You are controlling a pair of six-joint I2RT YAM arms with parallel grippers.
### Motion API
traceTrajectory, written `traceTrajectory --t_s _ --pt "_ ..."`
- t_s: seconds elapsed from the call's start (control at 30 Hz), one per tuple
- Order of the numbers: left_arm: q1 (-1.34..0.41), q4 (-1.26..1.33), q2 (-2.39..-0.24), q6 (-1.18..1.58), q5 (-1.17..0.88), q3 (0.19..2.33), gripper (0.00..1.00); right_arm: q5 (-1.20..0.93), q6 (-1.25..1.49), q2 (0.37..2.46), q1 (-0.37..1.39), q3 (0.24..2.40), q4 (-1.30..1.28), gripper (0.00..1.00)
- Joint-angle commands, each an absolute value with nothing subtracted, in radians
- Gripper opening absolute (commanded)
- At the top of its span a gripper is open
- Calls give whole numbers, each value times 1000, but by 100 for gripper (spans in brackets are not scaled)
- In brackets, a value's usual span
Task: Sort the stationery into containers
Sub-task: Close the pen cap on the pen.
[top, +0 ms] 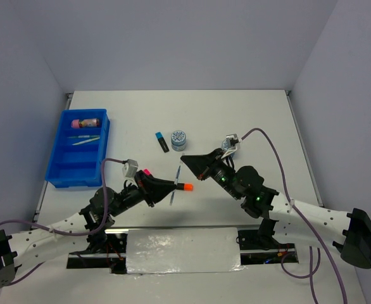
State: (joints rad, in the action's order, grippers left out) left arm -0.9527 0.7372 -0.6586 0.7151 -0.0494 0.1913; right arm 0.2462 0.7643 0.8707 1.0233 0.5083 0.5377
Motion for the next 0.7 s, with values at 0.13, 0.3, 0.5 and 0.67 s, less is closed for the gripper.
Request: traceTrajectory --t_s 0.13,0.3,0.5,0.67 --pt "-956 795 -667 726 -38 218 0 233 750 861 1032 500 597 0" --pt "-956 792 -667 729 -34 218 0 210 752 859 1034 491 603 0" --pt "-956 773 -660 724 -20 221 0 195 749 873 1034 492 610 0" --pt "-956 761 -657 721 -8 225 0 184 747 891 1038 488 617 0"
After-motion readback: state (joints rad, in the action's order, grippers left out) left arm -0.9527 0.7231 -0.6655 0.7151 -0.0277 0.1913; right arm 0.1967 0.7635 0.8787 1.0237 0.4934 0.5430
